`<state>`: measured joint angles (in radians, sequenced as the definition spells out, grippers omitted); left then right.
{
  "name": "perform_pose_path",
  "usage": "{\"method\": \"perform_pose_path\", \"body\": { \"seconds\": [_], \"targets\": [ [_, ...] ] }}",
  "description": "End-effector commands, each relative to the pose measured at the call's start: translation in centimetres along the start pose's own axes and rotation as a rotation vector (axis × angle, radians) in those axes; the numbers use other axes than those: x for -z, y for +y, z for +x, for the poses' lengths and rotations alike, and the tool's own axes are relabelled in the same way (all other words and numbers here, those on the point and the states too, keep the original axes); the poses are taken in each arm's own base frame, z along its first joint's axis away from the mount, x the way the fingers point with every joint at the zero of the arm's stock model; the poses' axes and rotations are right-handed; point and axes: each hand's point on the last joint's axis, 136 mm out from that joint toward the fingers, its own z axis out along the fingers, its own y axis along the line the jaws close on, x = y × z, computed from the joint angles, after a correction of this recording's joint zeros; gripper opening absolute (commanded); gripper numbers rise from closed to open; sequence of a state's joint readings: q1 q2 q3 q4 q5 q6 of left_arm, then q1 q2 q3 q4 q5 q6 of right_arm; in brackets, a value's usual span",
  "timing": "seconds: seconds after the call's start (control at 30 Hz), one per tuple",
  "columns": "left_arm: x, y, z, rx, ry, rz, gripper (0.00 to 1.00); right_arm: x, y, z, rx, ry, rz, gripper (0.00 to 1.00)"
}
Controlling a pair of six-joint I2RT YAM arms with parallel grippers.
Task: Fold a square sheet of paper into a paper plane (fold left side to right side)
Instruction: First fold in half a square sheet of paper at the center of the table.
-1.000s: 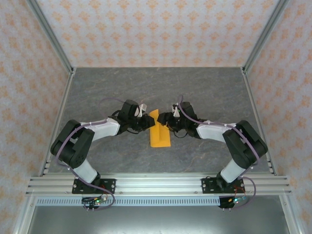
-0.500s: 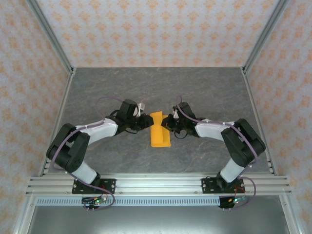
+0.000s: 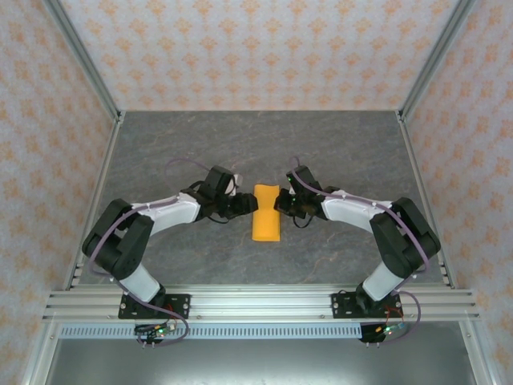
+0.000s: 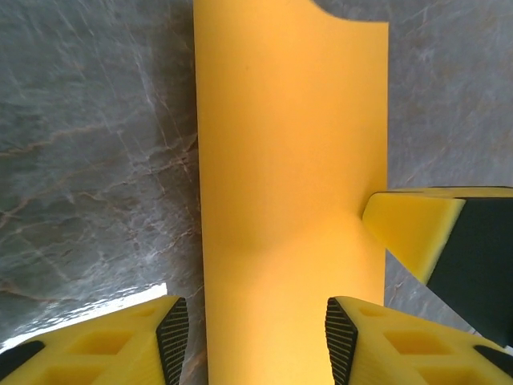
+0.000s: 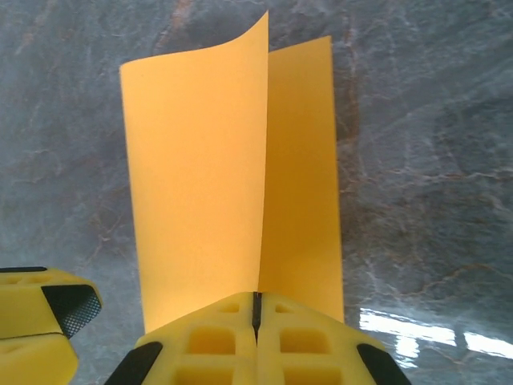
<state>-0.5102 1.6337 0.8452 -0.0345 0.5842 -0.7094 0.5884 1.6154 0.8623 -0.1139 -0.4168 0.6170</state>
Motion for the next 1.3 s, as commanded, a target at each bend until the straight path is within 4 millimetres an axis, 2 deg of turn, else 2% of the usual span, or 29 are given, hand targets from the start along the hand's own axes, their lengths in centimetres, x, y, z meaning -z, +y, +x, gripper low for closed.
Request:
{"method": "perform_pose_path", "body": {
  "seconds": [0.0, 0.2, 0.3, 0.47, 0.57, 0.77, 1.27],
  "targets": [
    [-0.7, -0.1, -0.4, -0.008, 0.000, -0.047, 0.52, 0.0, -0.7, -0.5, 0.013, -0.013, 0.052, 0.05],
    [-2.3, 0.8, 0.1, 0.004, 0.034, -0.114, 0.52, -0.1, -1.0, -0.4, 0.009, -0.009, 0.063, 0.11],
    [-3.0, 1.0, 0.3, 0.007, 0.043, -0.129, 0.51, 0.5, -1.1, -0.7, 0.017, -0.027, 0.079, 0.17],
    [-3.8, 1.2, 0.5, 0.012, 0.056, -0.152, 0.50, 2.8, -2.3, -1.4, 0.019, -0.096, 0.144, 0.38],
    [-4.0, 1.5, 0.5, 0.021, 0.056, -0.167, 0.51, 4.1, -2.9, -1.6, 0.019, -0.130, 0.172, 0.44],
    [-4.4, 2.2, 0.6, 0.047, 0.055, -0.197, 0.51, 5.3, -3.7, -1.2, 0.030, -0.140, 0.203, 0.46],
    [-4.4, 3.0, 1.1, 0.037, 0.083, -0.235, 0.49, 5.1, -3.7, -1.0, 0.032, -0.126, 0.204, 0.47]
  ]
}}
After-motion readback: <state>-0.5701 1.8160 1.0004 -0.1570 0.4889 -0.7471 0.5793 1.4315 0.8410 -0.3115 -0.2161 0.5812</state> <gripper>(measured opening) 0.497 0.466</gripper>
